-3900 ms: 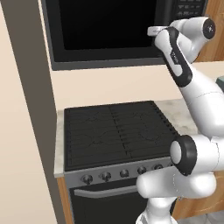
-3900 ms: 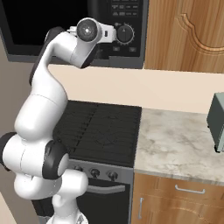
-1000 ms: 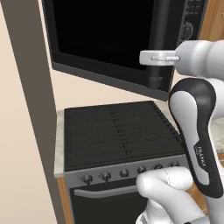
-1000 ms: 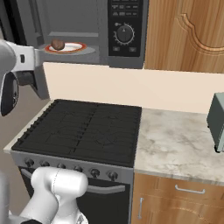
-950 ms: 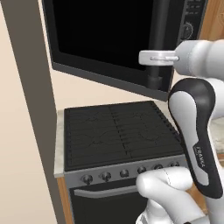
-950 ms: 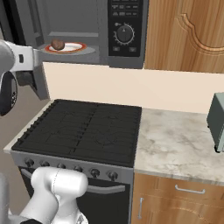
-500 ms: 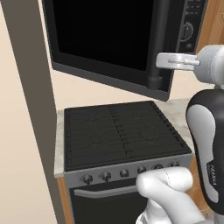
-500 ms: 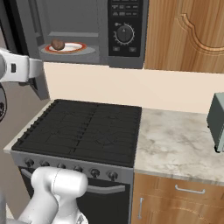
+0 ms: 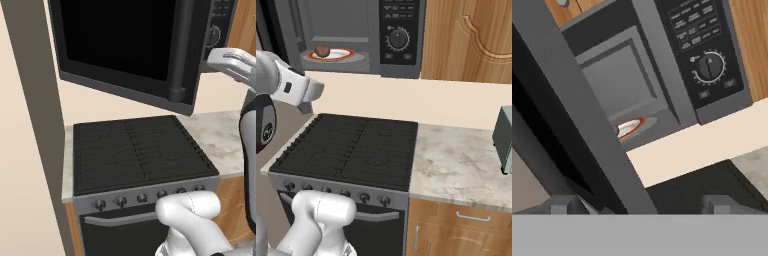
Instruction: Retrieve the reheated potato from the microwave, then place the potato, cheese, and condiment on the cutting board.
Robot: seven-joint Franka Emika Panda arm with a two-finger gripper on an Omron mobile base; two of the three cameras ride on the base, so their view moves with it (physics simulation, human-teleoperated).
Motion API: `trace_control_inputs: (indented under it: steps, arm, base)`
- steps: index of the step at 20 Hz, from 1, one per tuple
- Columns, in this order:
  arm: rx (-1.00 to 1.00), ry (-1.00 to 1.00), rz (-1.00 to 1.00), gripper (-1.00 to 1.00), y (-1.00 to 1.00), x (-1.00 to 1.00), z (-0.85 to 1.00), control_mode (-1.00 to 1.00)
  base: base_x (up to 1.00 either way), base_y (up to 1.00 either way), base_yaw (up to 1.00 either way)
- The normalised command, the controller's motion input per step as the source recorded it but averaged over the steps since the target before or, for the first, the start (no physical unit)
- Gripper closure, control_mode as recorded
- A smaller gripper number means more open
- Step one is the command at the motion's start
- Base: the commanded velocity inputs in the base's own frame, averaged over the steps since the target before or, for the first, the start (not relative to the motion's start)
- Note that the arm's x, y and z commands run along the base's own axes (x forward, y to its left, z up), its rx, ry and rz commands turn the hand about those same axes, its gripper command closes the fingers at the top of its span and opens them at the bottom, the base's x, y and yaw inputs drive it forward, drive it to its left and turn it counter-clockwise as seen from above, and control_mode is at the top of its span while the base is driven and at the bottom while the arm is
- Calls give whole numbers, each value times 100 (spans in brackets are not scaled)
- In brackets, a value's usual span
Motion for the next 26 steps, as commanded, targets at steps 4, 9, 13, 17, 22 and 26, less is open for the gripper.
trace_control_inputs:
  steps: [4,9,13,17,22,26]
  arm:
    - [42,0,0,-100,-40,4,-1,-100]
    - [42,8,-1,-100,-15,35,-1,-100]
    - [44,22,0,-100,-1,45,0,-100]
    - [40,19,0,-100,-2,56,-1,-100]
    - [34,15,7,-100,0,56,-7,-100]
    - [30,3,22,-100,12,42,-14,-100]
  base:
    - [0,0,0]
    - [0,0,0]
    - [0,0,0]
    - [0,0,0]
    - [0,0,0]
    - [0,0,0]
